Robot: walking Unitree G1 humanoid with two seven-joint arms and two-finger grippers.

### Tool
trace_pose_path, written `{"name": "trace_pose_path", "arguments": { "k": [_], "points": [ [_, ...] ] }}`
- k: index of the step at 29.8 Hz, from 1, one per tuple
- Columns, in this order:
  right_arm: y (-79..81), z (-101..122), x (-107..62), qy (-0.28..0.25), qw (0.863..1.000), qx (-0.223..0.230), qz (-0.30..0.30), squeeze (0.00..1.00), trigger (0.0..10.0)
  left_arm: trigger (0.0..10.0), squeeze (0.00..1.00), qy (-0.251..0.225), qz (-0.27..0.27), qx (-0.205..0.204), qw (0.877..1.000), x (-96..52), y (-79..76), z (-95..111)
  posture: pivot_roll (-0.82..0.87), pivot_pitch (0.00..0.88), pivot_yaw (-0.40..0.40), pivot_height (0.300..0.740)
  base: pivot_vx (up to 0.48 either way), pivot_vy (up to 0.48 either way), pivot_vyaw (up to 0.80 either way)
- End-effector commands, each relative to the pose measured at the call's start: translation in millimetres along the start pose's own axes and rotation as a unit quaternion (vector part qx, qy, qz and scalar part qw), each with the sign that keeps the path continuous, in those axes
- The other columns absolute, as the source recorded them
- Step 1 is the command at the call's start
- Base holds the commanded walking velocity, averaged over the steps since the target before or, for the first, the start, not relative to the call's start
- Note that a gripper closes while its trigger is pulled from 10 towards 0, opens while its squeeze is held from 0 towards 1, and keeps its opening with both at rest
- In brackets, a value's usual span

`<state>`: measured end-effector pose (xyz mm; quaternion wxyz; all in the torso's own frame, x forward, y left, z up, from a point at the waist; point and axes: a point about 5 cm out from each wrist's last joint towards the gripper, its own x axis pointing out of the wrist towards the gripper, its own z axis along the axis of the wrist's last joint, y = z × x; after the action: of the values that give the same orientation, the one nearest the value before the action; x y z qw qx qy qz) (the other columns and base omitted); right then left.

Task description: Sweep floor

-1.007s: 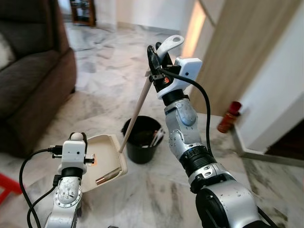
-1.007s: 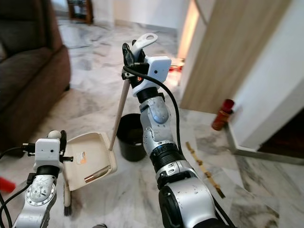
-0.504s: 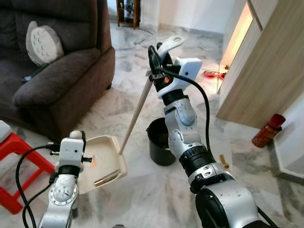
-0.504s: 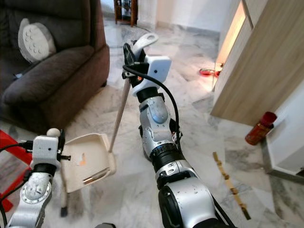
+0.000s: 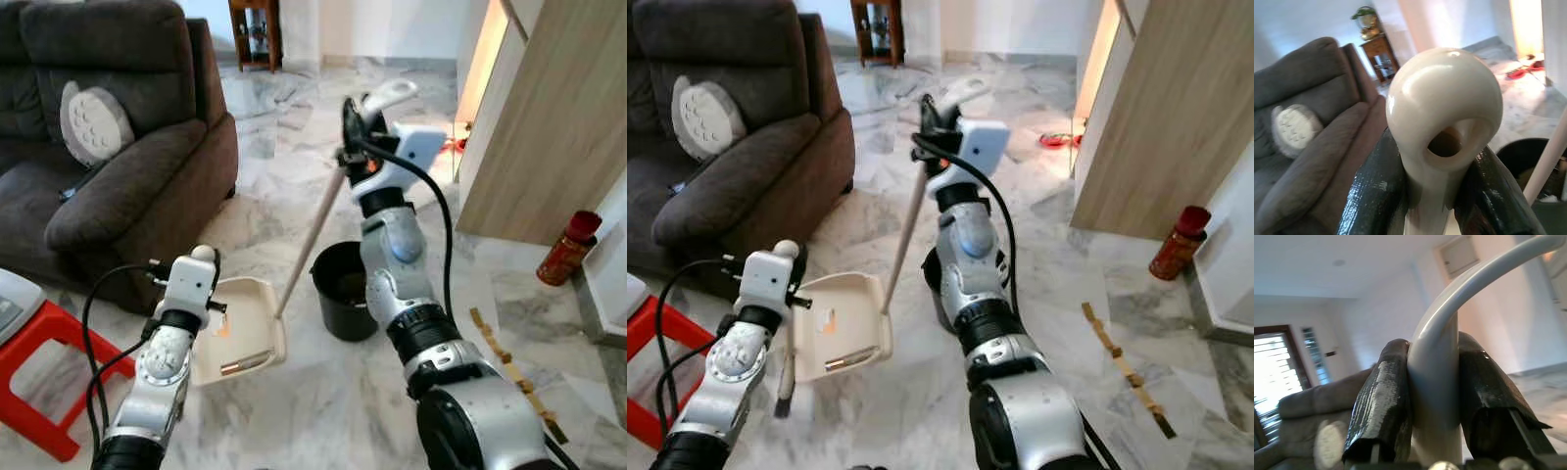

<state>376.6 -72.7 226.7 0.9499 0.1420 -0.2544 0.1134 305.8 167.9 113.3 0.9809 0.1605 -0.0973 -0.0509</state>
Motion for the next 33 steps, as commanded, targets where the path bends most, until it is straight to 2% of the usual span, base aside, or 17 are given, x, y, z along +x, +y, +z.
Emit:
{"name": "trace_pose_path", "arguments": {
  "k": [1,3,9,12,16,17,20,22,23,27,28,33],
  "points": [
    [5.0,20.4,7.4,-0.052,0.999,-0.003,-0.002,0.0,10.0,10.0,0.0,-0.029,-0.022,-0.002,0.999,8.1,-7.3,10.0,-0.08,0.0,0.149,0.74,0.0,0.0,0.0],
    [2.4,25.1,6.6,-0.063,0.998,-0.014,-0.004,0.0,10.0,10.0,0.0,-0.028,-0.037,-0.003,0.999,11.3,-13.8,8.9,-0.1,0.0,0.156,0.74,0.0,0.0,0.0],
    [-3.7,32.2,7.5,-0.074,0.997,-0.024,-0.009,0.0,10.0,10.0,0.0,-0.042,-0.031,-0.015,0.999,23.3,-18.6,15.8,-0.11,0.0,0.135,0.74,0.0,0.0,0.0],
    [-2.0,37.0,9.3,-0.083,0.996,-0.026,0.003,0.0,10.0,10.0,0.0,-0.043,-0.03,-0.018,0.998,24.3,-21.3,15.8,-0.11,0.0,0.13,0.74,0.0,0.0,0.0],
    [-0.7,47.2,10.6,-0.111,0.994,-0.023,-0.013,0.0,10.0,10.0,0.0,-0.048,-0.036,-0.018,0.998,23.1,-23.1,15.3,-0.09,0.0,0.15,0.74,0.0,0.0,0.0],
    [-1.3,51.1,10.5,-0.124,0.991,-0.044,-0.024,0.0,10.0,10.0,0.0,-0.051,-0.042,-0.019,0.998,23.0,-22.7,15.8,-0.09,0.0,0.154,0.74,0.0,0.0,0.0],
    [0.6,52.8,9.7,-0.132,0.989,-0.062,-0.023,0.0,10.0,10.0,0.0,-0.052,-0.045,-0.014,0.998,22.2,-21.5,14.8,-0.09,0.0,0.14,0.74,0.0,0.0,0.0],
    [1.5,51.0,8.0,-0.13,0.989,-0.062,-0.022,0.0,10.0,10.0,0.0,-0.051,-0.035,-0.011,0.998,20.9,-19.3,13.3,-0.08,0.0,0.129,0.74,0.0,0.0,0.0],
    [1.5,46.3,6.1,-0.119,0.991,-0.063,-0.016,0.0,10.0,10.0,0.0,-0.052,-0.024,-0.012,0.998,19.7,-17.6,12.9,-0.04,0.0,0.09,0.74,0.0,0.0,0.0],
    [2.3,39.8,4.6,-0.103,0.992,-0.067,0.005,0.0,10.0,10.0,0.0,-0.058,-0.016,-0.012,0.998,19.9,-16.6,14.8,-0.01,0.0,0.06,0.74,0.0,0.0,0.0],
    [5.1,36.3,4.4,-0.091,0.993,-0.068,0.038,0.0,10.0,10.0,0.0,-0.064,-0.011,-0.011,0.998,21.1,-16.4,17.2,0.01,0.0,0.044,0.74,0.0,0.0,0.0],
    [7.4,33.6,5.1,-0.087,0.992,-0.069,0.051,0.0,10.0,10.0,0.0,-0.074,-0.009,-0.009,0.997,21.0,-14.5,21.1,0.07,0.0,0.019,0.74,0.0,0.0,0.0]
  ]
}}
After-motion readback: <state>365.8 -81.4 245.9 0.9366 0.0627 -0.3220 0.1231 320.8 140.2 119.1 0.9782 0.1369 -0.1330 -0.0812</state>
